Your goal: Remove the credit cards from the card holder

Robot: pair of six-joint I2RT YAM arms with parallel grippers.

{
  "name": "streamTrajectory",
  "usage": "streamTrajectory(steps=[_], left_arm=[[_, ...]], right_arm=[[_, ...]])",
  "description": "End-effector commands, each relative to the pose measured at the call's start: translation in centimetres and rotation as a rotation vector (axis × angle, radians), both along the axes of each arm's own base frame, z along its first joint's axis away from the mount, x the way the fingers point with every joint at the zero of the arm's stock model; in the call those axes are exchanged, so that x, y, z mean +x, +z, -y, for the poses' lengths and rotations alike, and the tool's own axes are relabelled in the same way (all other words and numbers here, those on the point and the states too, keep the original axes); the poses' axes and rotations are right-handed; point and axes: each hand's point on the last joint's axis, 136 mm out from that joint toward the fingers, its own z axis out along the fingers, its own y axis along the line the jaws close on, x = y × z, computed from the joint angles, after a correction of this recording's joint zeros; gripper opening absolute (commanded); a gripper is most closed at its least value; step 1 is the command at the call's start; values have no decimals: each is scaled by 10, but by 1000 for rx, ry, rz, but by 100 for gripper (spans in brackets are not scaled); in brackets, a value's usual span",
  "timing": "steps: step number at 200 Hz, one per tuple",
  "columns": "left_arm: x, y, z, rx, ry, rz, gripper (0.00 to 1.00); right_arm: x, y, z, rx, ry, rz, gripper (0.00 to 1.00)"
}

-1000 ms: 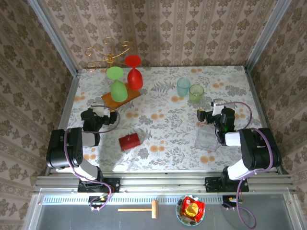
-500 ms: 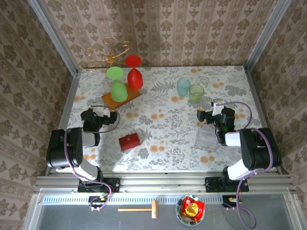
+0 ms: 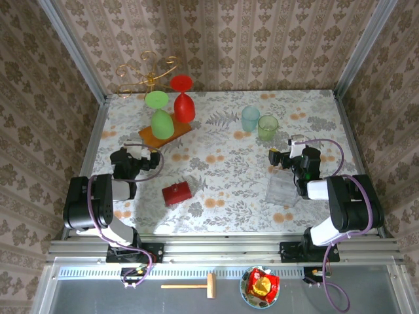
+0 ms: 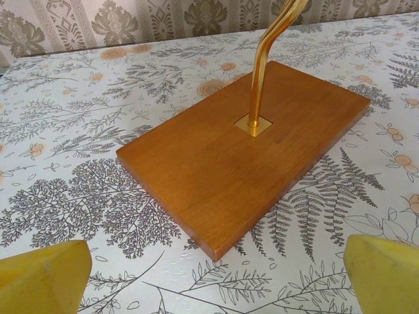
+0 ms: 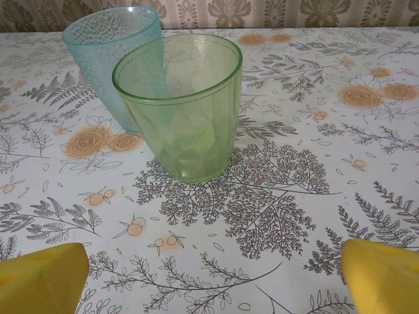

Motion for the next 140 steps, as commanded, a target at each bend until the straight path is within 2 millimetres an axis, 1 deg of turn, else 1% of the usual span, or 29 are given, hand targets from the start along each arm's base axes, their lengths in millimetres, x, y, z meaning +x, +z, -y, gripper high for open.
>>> streamTrajectory(steps=[1,28,41,46,112,125,140], left_arm=[[0,6,4,18,-21,35,100],[1,6,2,16,-9,33,100],[7,4,-21,13,126,6,100],[7,3,-25,18,154,1,100],[9,3,-25,41,175,-3,100],[8,4,-25,41,176,1,100],[7,8,-27,41,193,7,100]], right_arm=[[5,9,-1,-9,16,31,100],[5,9,0,-8,12,29,100],[5,9,0,-8,12,29,100],[6,9,0,-8,13,29,100],[7,8,4,-7,-12,25,100],[7,12,3,-14,-10,24,100],[8,21,4,-19,-22,16,100]])
